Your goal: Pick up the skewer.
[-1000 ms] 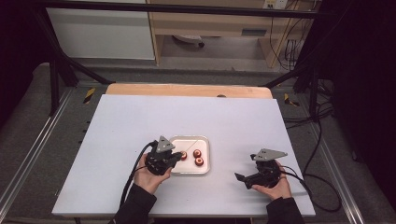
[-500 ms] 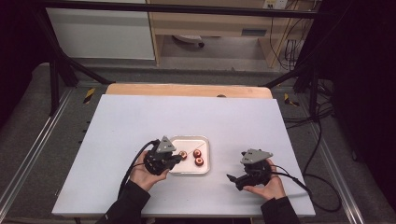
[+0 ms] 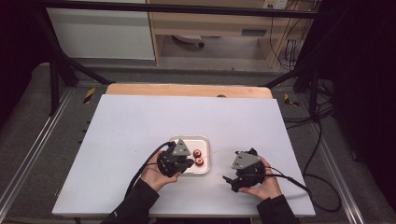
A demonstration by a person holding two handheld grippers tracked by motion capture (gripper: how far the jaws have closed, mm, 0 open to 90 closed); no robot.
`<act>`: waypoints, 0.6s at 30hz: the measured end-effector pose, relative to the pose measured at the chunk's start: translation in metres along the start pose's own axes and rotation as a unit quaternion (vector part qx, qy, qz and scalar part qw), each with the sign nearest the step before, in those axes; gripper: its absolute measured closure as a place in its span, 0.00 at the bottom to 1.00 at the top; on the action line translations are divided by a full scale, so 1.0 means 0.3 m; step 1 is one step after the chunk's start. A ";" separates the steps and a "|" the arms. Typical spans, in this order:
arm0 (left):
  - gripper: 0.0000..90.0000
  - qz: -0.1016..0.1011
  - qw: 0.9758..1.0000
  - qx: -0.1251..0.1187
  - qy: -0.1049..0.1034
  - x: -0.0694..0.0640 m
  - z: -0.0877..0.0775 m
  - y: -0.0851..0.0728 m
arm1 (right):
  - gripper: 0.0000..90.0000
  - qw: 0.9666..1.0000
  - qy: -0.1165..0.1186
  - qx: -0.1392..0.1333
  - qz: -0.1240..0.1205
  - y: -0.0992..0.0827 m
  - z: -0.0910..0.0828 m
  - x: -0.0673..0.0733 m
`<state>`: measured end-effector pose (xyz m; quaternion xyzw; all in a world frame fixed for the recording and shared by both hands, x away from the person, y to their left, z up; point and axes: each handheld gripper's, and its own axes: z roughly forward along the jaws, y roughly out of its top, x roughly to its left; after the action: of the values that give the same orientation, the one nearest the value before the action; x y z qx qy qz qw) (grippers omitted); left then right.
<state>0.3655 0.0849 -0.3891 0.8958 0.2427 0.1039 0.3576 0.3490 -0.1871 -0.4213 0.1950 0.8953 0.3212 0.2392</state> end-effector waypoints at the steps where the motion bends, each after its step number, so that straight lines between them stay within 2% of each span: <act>1: 0.99 0.006 1.000 0.005 -0.006 -0.008 0.009 0.011 | 0.08 1.000 -0.001 0.000 -0.005 0.002 -0.002 0.003; 9: 0.99 0.026 0.999 0.014 -0.020 -0.047 0.048 0.056 | 0.13 0.999 -0.009 0.005 -0.038 0.009 -0.008 0.010; 14: 0.99 0.042 0.999 0.020 -0.026 -0.072 0.075 0.084 | 0.21 0.998 -0.002 0.007 -0.062 0.014 -0.008 0.016; 17: 0.99 0.052 0.998 0.024 -0.032 -0.085 0.089 0.097 | 0.25 0.996 -0.004 0.013 -0.084 0.019 -0.012 0.017; 18: 0.99 0.052 0.998 0.024 -0.032 -0.085 0.089 0.097 | 0.25 0.996 -0.004 0.013 -0.084 0.019 -0.012 0.017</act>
<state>0.3637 0.0380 -0.3884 0.9183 0.1864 0.0879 0.3379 0.3440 -0.1820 -0.4165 0.1235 0.9115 0.2879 0.2664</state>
